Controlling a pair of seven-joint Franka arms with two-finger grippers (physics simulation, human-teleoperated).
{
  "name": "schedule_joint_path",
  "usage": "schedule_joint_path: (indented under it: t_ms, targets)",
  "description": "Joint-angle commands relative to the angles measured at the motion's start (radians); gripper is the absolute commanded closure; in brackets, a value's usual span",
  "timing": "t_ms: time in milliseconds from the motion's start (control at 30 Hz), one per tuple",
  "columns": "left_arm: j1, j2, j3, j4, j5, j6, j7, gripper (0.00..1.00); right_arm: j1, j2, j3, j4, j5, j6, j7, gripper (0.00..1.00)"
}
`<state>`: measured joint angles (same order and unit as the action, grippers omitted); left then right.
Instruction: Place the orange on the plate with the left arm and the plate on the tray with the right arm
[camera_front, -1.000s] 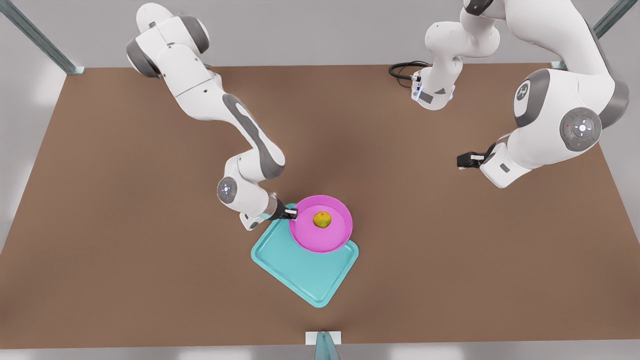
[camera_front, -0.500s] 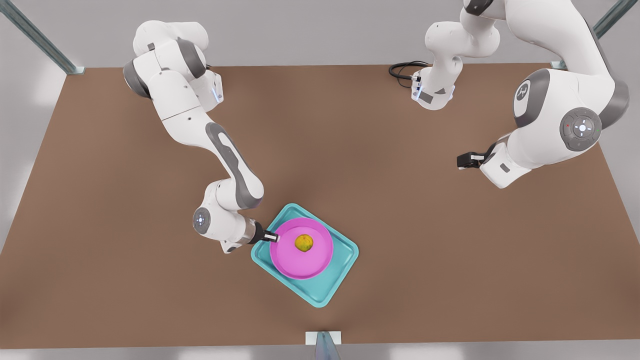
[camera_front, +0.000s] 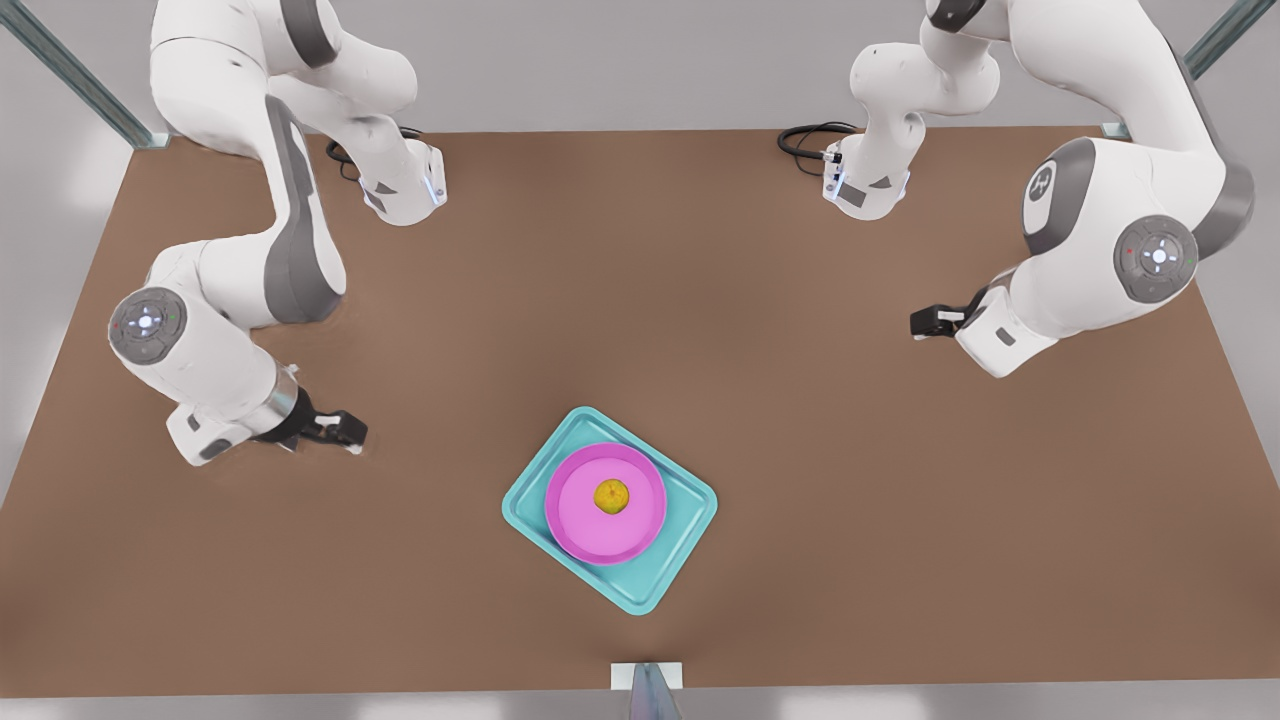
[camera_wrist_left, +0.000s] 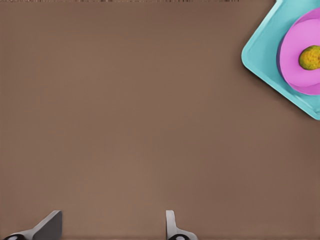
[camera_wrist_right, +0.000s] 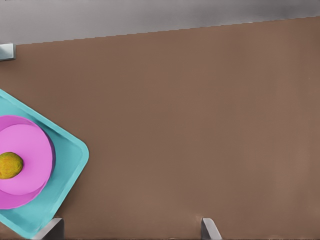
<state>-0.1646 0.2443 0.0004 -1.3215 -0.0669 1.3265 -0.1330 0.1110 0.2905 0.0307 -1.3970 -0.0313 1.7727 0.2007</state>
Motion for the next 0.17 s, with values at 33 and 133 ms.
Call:
schedule_joint_path:
  t_ms: [33, 133]
  targets:
    - [0.002, 0.000, 0.000, 0.004, 0.002, -0.006, -0.027, 0.00, -0.025, -0.123, 0.005, -0.023, -0.145, -0.279, -0.300, 0.00]
    - [0.004, 0.000, 0.003, 0.027, -0.002, -0.035, -0.020, 0.00, -0.045, -0.180, 0.021, -0.066, -0.130, -0.282, -0.299, 0.00]
